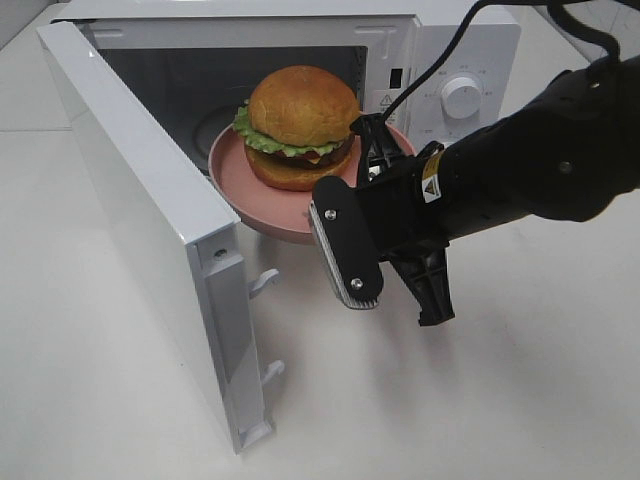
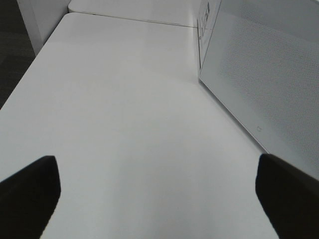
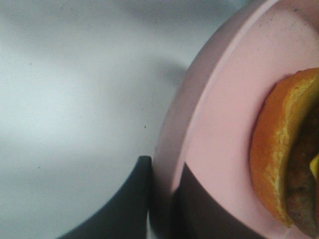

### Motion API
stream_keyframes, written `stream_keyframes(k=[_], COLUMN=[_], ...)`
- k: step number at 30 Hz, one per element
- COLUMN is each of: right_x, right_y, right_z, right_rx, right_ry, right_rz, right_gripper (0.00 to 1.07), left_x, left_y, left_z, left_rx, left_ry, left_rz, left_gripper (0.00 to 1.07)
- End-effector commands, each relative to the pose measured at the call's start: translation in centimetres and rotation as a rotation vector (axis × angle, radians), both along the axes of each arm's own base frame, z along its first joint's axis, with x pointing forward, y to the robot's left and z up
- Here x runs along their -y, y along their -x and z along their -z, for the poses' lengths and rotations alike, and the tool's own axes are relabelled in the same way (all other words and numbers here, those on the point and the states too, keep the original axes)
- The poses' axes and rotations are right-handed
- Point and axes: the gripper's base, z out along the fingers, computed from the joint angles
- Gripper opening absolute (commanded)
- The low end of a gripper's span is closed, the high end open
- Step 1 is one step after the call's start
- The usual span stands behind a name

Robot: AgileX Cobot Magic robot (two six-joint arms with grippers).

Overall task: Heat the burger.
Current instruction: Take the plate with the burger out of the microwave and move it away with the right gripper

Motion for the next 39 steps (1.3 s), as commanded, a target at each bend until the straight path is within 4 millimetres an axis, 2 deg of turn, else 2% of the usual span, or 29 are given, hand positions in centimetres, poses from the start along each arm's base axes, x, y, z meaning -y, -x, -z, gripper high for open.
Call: stream_keyframes(k=[1,5,10,16,18,30,39], right_x=[0.6,1.1,2.6,3.4,4.2,6.8,9.3], right_y=[0.2,0.9,2.8,3.8,4.8,7.8,10.1], right_z=[-2.2,-2.5,-2.9,-3.2,-3.8,-5.2,-7.4], right_rx=[0.075,0.078,0.086,0.090,0.090,0.078,0.089], right_ry=[-0.110,-0.117,-0.122,-0.120,-0.128,-0.108,-0.071], right_rz=[0.034,0.036,0.035,0.035,0.047,0.070,0.128], right_gripper=[0.00,0.00,0.00,0.00,0.00,0.00,0.00], left_x=[0.0,0.0,0.0,0.0,0.0,0.0,0.0], left_y=[0.0,0.0,0.0,0.0,0.0,0.0,0.0], left_z=[0.0,0.0,0.0,0.0,0.0,0.0,0.0], left_rx=[0.014,0.014,0.014,0.014,0.014,0.014,0.014], left_ry=[-0.002,-0.002,-0.002,-0.002,-0.002,-0.002,-0.002], left_rz=[-0.006,-0.006,-0.006,-0.006,-0.006,-0.006,-0.006], left_gripper=[1.00,1.00,1.00,1.00,1.00,1.00,1.00])
